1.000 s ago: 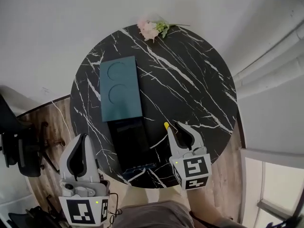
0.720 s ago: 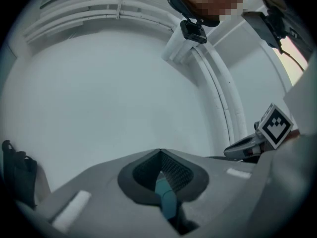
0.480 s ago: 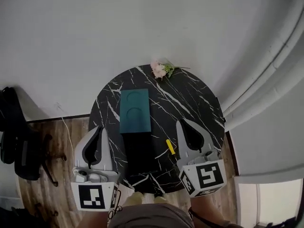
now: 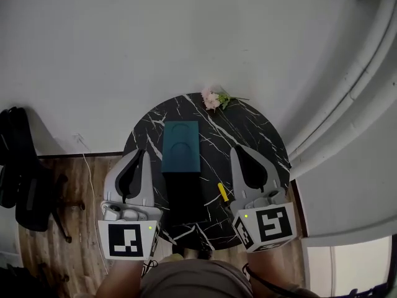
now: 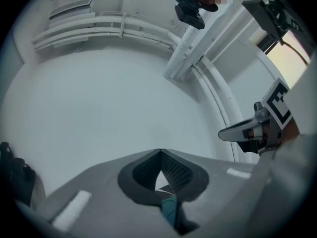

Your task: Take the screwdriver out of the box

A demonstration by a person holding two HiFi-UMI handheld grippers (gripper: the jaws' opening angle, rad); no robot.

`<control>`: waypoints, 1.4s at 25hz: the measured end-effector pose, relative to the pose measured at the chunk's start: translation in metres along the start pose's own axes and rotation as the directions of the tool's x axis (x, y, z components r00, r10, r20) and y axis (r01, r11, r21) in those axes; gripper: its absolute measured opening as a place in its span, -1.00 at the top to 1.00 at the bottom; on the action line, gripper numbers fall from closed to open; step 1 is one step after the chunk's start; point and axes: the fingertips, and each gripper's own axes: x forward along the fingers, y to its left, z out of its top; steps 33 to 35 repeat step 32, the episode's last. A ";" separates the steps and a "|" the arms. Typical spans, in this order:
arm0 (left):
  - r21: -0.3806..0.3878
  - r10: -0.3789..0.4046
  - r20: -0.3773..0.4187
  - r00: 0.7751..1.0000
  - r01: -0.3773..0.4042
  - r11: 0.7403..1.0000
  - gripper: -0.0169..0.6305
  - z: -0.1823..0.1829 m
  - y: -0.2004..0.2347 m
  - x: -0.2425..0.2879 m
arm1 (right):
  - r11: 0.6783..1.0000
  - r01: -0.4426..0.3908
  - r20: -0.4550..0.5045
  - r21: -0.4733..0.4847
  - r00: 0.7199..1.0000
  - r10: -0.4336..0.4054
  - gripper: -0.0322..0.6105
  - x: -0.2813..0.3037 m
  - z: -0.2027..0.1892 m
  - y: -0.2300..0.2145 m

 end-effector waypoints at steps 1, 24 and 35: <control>0.003 -0.002 0.002 1.000 0.002 1.000 0.95 0.001 0.000 0.000 | 1.000 -0.001 0.004 -0.004 1.000 0.001 0.82 0.000 0.002 0.002; 0.024 -0.028 0.027 0.999 0.027 0.999 0.95 0.008 -0.006 0.002 | 0.999 0.017 0.030 -0.027 0.999 -0.017 0.82 -0.011 0.009 0.004; 0.024 -0.031 0.032 0.999 0.030 0.999 0.95 0.009 -0.009 0.003 | 0.999 0.020 0.032 -0.031 0.999 -0.019 0.82 -0.011 0.009 0.001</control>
